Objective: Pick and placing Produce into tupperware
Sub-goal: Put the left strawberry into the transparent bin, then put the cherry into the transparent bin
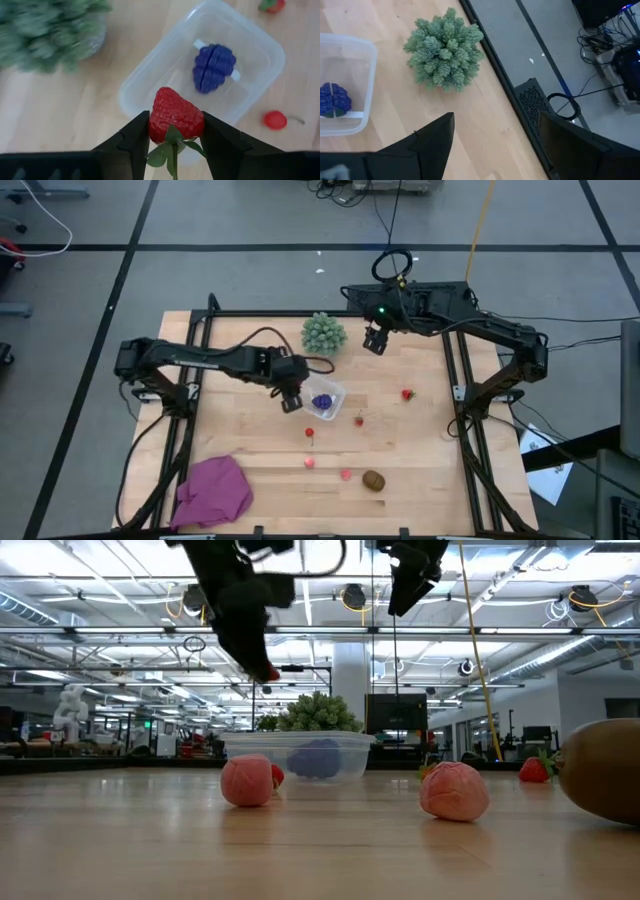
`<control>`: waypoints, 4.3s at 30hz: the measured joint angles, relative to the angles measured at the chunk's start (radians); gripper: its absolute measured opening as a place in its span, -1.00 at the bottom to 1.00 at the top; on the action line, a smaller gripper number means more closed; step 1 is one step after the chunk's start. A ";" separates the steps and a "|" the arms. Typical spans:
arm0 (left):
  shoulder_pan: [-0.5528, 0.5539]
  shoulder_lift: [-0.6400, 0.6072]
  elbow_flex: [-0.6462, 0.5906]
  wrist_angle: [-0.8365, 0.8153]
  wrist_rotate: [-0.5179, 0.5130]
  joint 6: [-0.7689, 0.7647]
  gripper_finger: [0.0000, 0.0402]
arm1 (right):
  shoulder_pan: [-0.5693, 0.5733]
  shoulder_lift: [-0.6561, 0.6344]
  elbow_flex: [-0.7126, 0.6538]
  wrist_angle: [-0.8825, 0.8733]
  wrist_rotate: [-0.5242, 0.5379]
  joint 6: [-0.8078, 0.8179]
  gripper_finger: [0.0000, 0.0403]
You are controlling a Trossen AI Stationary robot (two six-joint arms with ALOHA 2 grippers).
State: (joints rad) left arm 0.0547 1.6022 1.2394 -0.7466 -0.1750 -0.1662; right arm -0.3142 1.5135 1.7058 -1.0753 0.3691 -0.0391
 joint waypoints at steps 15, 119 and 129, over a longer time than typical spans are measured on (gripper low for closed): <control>0.053 0.216 -0.001 0.073 0.104 0.037 -0.21 | -0.001 0.000 0.000 -0.007 0.000 -0.016 0.40; -0.297 0.261 0.034 0.111 -0.013 -0.161 0.14 | -0.057 0.000 0.000 -0.116 -0.007 0.077 0.40; -0.297 0.261 0.013 0.134 -0.014 -0.169 0.14 | -0.057 0.000 0.000 -0.102 -0.007 0.076 0.40</control>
State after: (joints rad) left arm -0.2424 1.8633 1.2526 -0.6126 -0.1886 -0.3350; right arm -0.3714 1.5139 1.7054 -1.1774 0.3618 0.0372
